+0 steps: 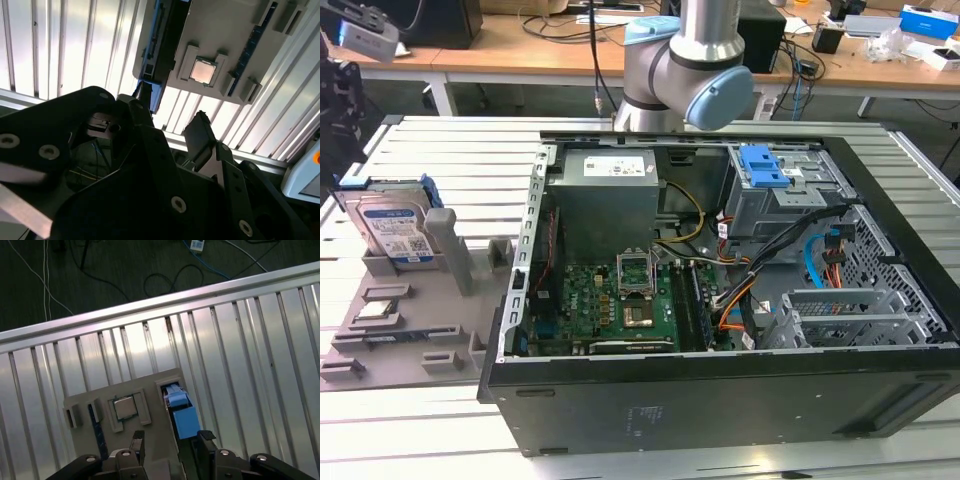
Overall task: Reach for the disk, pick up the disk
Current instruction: 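Pick up the disk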
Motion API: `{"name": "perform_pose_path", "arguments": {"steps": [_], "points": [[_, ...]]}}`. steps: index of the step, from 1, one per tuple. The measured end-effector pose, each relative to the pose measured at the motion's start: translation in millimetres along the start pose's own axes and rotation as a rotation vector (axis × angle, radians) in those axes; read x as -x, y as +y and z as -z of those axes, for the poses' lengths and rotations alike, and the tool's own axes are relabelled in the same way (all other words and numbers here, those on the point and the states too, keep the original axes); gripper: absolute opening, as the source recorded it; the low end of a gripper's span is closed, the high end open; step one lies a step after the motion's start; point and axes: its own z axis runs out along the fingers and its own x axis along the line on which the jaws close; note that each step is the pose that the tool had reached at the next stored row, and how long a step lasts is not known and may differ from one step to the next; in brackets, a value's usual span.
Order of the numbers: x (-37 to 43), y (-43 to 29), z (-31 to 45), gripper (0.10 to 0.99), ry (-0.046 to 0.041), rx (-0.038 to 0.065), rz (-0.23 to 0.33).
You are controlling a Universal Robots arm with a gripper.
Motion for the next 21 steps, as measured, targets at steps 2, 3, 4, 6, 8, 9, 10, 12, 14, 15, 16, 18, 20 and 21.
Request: {"name": "perform_pose_path", "arguments": {"steps": [2, 3, 4, 6, 8, 9, 10, 12, 14, 15, 16, 18, 20, 21], "points": [[0.7, 0.0, 0.0, 0.541, 0.0001, 0.000, 0.001], [0.7, 0.0, 0.0, 0.541, 0.0001, 0.000, 0.001], [0.9, -0.1, -0.4, 0.541, -0.0001, 0.000, 0.001], [1.0, -0.3, -1.8, 0.541, 0.0001, 0.000, 0.002], [1.0, -0.5, -5.5, 0.541, 0.0003, 0.000, 0.003], [1.0, -0.6, -6.7, 0.541, 0.0004, 0.000, 0.003], [1.1, -0.7, -8.4, 0.541, 0.0006, 0.000, 0.004], [1.2, -1.0, -10.7, 0.541, 0.0013, 0.000, 0.019], [1.9, -1.1, -12.7, 0.541, 0.0025, -0.001, 0.049], [2.2, -1.1, -13.2, 0.541, 0.0030, -0.001, 0.064], [2.5, -1.0, -13.9, 0.541, 0.0040, -0.002, 0.089], [4.7, -0.6, -15.2, 0.541, 0.0054, -0.002, 0.128], [8.6, 0.2, -16.0, 0.541, 0.0061, -0.003, 0.144], [10.2, 0.6, -16.5, 0.541, 0.0064, -0.003, 0.154]]}}
